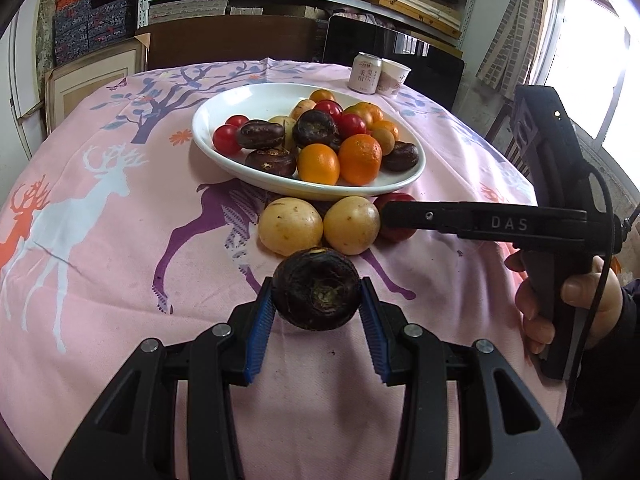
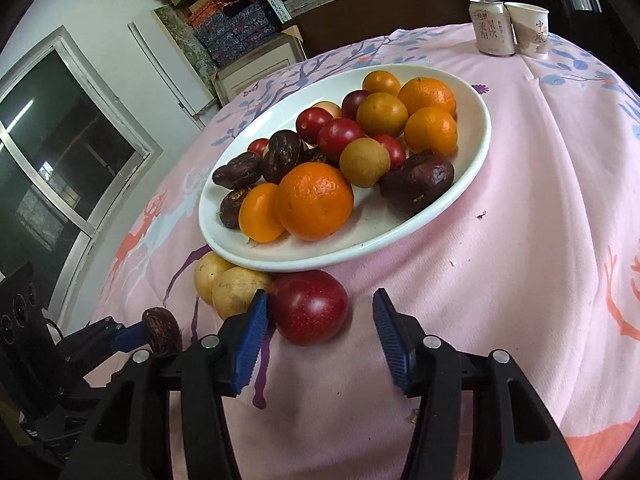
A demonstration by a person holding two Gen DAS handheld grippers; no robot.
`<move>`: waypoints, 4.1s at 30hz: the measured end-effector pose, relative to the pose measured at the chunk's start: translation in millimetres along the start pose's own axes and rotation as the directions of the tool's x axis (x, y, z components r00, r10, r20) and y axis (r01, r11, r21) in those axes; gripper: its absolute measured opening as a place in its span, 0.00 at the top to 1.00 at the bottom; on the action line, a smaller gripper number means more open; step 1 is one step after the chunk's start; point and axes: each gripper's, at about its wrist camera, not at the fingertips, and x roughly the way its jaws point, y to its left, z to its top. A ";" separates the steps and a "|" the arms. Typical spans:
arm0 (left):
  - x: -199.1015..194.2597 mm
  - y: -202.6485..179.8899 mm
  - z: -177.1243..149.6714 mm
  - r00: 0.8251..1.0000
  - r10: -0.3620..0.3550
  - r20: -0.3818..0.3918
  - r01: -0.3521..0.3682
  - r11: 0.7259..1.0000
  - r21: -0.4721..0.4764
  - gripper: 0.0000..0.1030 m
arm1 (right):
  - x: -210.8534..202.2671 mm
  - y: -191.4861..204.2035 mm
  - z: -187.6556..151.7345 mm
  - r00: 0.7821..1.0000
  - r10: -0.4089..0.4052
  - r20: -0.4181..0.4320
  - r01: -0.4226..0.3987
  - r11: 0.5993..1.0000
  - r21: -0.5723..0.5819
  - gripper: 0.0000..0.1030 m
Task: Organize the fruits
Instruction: 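Grasp a dark plum with the left tool while the right tool grasps a red apple, then place the apple on the plate with the right tool while the left tool places the plum, then grasp a pale yellow fruit with the left tool while the right tool grasps another, then place the pale fruit on the plate with the left tool while the right tool places its fruit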
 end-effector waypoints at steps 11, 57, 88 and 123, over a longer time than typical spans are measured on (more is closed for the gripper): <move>1.8 0.7 0.7 1.000 0.003 -0.006 -0.003 1.000 -0.005 0.60 | -34.5 23.0 -13.6 0.994 -0.065 0.091 0.077 0.989 -0.129 0.62; 82.9 49.7 169.9 0.996 0.074 0.055 -0.073 0.997 -0.033 0.49 | -6.9 15.9 142.0 0.953 -0.091 0.289 0.148 0.972 -0.184 0.49; 54.4 3.8 41.4 0.994 0.086 -0.074 -0.067 0.971 0.229 0.57 | -81.7 7.3 -27.6 0.964 -0.128 0.231 0.148 0.986 -0.071 0.37; 10.0 36.7 43.1 0.996 -0.016 0.087 0.011 0.999 0.049 0.58 | -2.8 52.1 -14.0 0.985 -0.163 0.051 0.170 0.968 -0.184 0.60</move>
